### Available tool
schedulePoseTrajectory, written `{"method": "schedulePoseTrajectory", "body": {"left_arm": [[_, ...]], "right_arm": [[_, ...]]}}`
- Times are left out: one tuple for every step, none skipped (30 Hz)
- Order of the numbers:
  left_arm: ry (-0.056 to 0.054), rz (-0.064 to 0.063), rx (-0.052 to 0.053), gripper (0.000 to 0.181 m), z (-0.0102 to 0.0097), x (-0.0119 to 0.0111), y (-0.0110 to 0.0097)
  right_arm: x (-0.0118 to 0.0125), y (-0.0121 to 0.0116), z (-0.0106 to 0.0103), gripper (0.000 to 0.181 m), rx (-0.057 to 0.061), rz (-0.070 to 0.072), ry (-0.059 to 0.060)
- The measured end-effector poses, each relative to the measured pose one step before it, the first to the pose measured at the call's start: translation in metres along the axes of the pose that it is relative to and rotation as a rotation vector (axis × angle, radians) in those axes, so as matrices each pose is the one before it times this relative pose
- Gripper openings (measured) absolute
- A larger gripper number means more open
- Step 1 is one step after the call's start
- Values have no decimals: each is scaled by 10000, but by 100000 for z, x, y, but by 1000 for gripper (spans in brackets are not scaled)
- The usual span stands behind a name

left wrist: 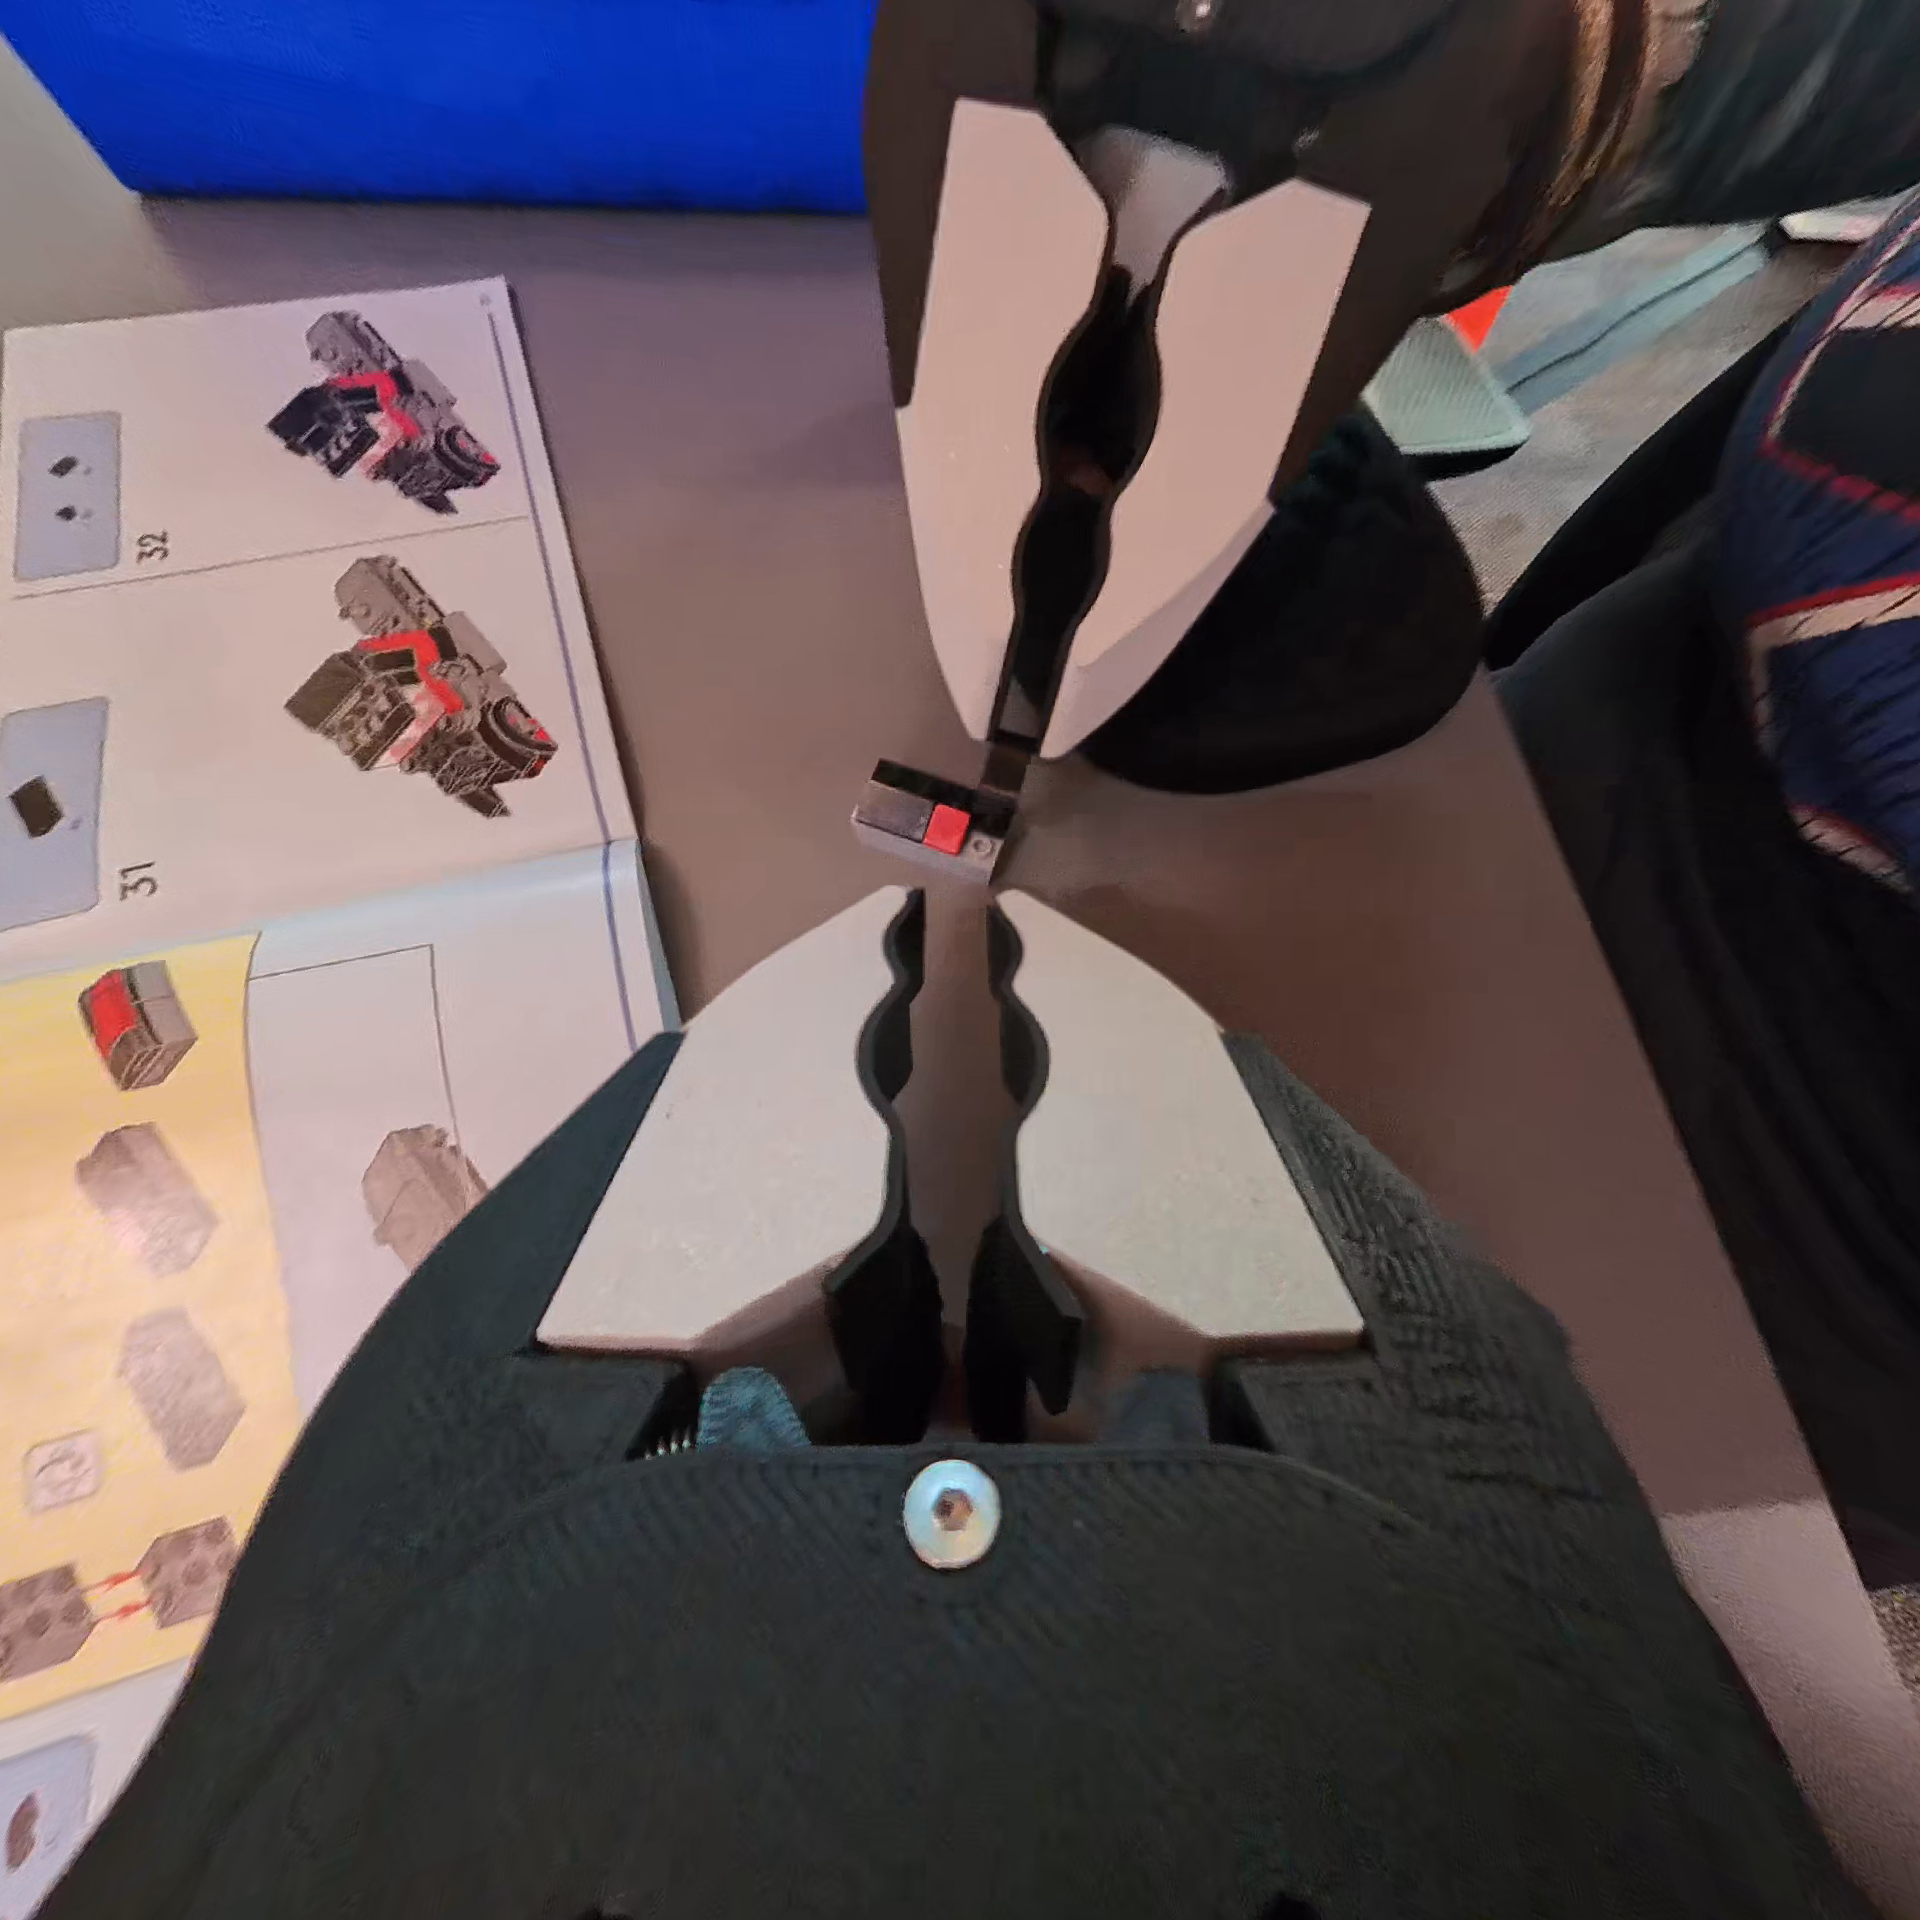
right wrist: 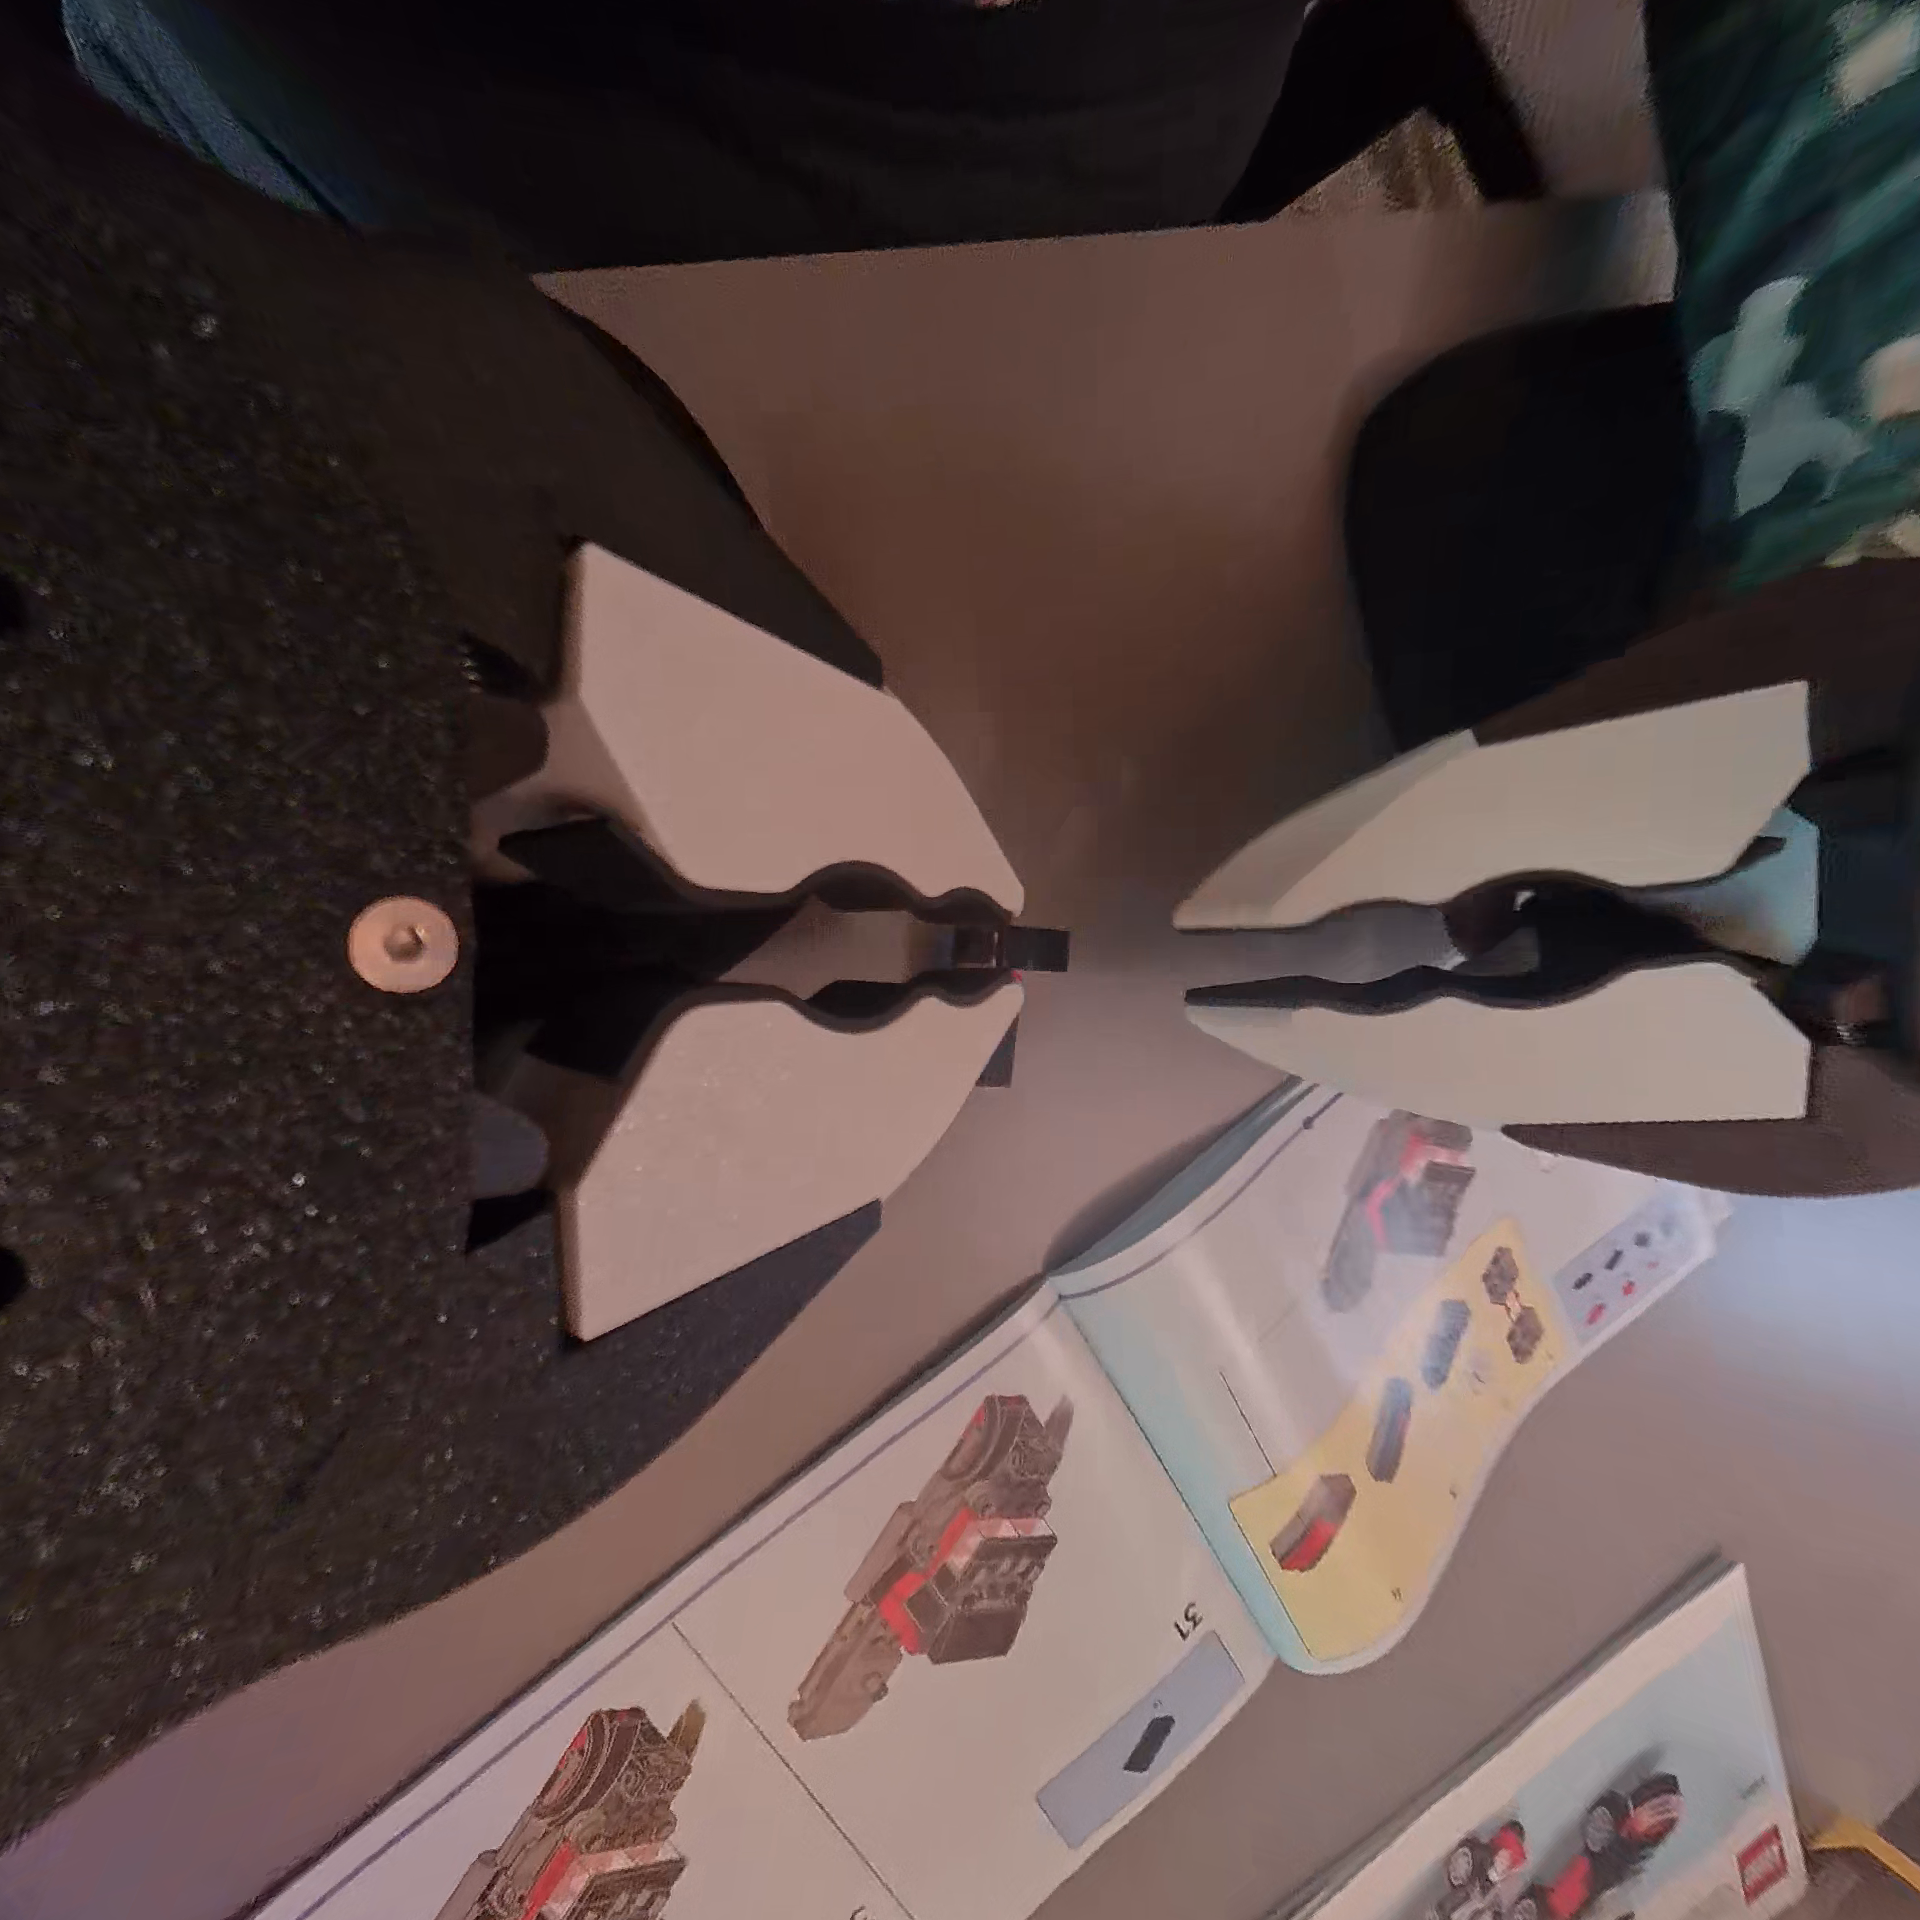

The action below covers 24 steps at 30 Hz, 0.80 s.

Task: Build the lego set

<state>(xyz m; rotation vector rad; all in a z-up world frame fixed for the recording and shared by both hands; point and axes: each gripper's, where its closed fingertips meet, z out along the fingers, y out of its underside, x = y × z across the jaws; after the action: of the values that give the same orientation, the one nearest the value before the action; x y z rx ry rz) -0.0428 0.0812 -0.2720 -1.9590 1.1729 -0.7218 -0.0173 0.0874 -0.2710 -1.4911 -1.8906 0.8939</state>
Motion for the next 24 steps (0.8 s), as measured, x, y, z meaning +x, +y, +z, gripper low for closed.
{"method": "schedulePoseTrajectory", "body": {"left_arm": [[-134,13,-133,9,22,-139,129],[-71,-25,-119,6,74,-65,63],[-24,-41,-81,5,96,-24,-26],[-7,-40,-39,4,113,0,-97],[14,-17,-1,3,116,13,-142],[40,9,8,3,125,36,-141],[43,23,-24,3,125,39,-78],[27,35,-49,3,124,26,-45],[20,47,-57,3,139,32,-23],[33,61,-73,3,156,84,17],[52,85,-86,2,187,143,17],[61,109,-78,2,210,183,8],[47,115,-72,2,225,165,15],[9,96,-81,2,211,87,38],[-9,66,-89,1,208,21,76],[-13,35,-83,1,177,-13,91],[-4,17,-65,1,167,-22,83],[25,6,-43,1,163,15,57],[40,-3,-29,1,152,39,30],[30,-2,-20,0,144,57,6],[3,5,-9,0,123,20,-9],[-17,6,3,0,90,-17,-28],[-10,-16,13,0,37,-27,-17],[15,-58,11,0,2,-6,-14]], "right_arm": [[-121,81,201,8,-126,-23,13],[-6,157,161,8,-173,-16,54],[50,207,133,8,-201,-9,82],[12,171,119,8,-180,-16,52],[10,122,99,8,-146,-12,50],[-14,98,84,8,-134,-6,22],[-6,89,61,8,-133,-10,19],[58,109,51,8,-131,-13,55],[57,104,29,8,-111,-25,39],[-4,66,37,8,-60,-26,-2],[17,50,40,8,-30,14,2],[-11,45,57,8,-22,32,-33],[-49,31,56,8,-26,23,-55],[-9,10,39,8,-11,20,-16],[34,37,33,8,-21,12,15],[-3,22,30,8,-17,-2,-7],[23,14,6,8,-7,20,5],[21,14,-5,8,-10,30,2],[3,22,-1,8,-7,13,-13],[3,34,1,8,-9,-13,-10],[10,31,2,8,-7,-10,-3],[13,23,12,8,-10,5,-3],[39,25,-6,9,-3,0,2],[13,-9,2,8,18,14,-11]]}}
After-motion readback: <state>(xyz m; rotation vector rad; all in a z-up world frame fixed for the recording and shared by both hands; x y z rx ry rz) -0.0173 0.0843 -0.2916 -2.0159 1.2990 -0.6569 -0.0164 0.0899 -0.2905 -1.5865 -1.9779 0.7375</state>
